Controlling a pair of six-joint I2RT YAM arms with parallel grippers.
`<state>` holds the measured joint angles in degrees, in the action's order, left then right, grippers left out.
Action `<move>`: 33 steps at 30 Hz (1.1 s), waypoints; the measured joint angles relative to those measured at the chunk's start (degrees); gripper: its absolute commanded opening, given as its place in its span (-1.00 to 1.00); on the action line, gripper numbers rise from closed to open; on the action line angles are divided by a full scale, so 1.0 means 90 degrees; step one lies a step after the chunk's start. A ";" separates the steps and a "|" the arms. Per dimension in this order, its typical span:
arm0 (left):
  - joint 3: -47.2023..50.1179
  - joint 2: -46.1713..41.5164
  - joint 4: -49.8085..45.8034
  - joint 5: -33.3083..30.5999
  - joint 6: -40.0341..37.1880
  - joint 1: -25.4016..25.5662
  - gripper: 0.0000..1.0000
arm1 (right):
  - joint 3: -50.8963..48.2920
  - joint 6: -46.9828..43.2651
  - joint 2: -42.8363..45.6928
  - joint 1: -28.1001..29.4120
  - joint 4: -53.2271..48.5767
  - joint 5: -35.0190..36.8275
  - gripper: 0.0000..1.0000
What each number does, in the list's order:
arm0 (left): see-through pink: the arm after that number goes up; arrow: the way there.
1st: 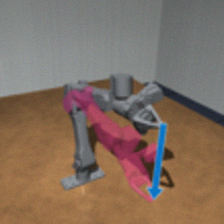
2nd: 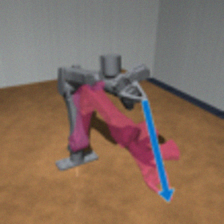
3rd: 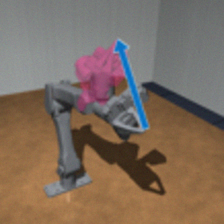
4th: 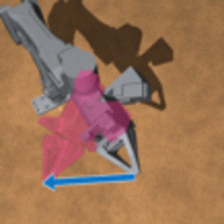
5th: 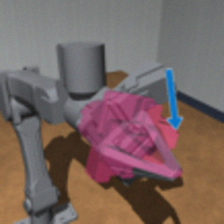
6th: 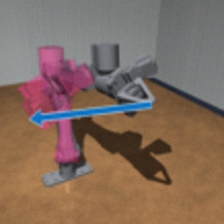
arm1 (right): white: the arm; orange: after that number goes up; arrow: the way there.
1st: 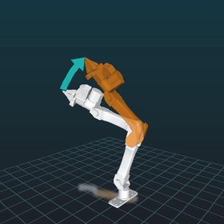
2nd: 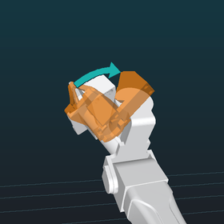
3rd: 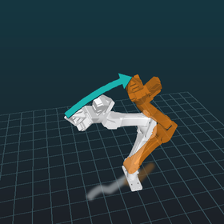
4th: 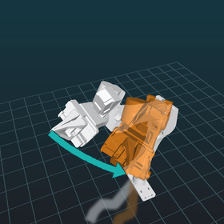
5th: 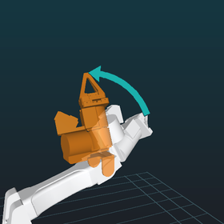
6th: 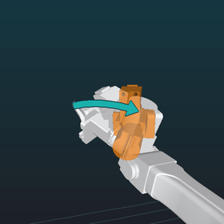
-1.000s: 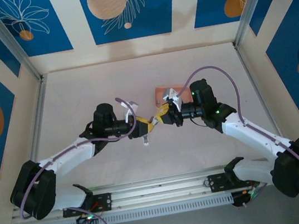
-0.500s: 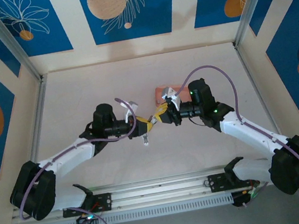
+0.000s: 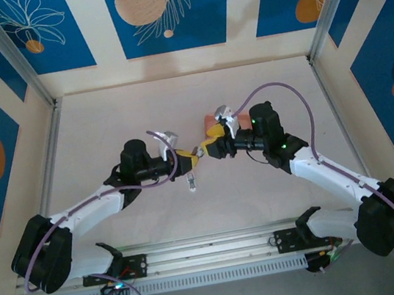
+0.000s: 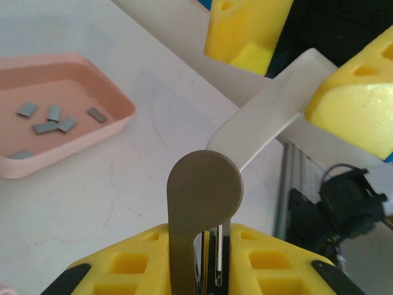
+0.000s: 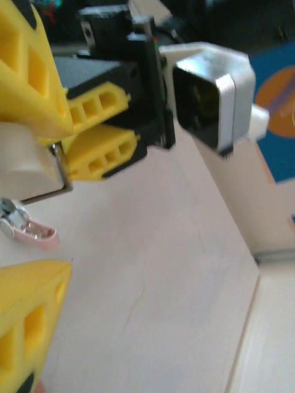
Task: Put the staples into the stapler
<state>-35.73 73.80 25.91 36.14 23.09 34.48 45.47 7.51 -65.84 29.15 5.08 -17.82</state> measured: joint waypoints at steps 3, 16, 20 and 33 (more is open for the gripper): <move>0.0107 0.0000 0.0211 -0.0639 0.0073 0.0007 -0.52 | 0.0199 0.0996 0.0000 0.0019 -0.0238 0.0678 0.16; 0.0357 0.0090 0.0712 -0.1936 0.0289 0.0017 -0.52 | 0.0559 0.3684 -0.0493 0.0962 -0.0911 0.2178 0.24; 0.0359 0.0085 0.0690 -0.2052 0.0289 0.0017 -0.52 | 0.0651 0.3791 -0.0714 0.1035 -0.0906 0.2322 0.26; 0.0389 0.0056 0.0695 -0.2101 0.0427 0.0039 -0.52 | 0.0746 0.4114 -0.1260 0.1294 -0.0449 0.2538 0.10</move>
<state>-32.23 74.30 32.16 17.23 26.94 34.83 52.18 44.53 -77.19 40.80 1.04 5.02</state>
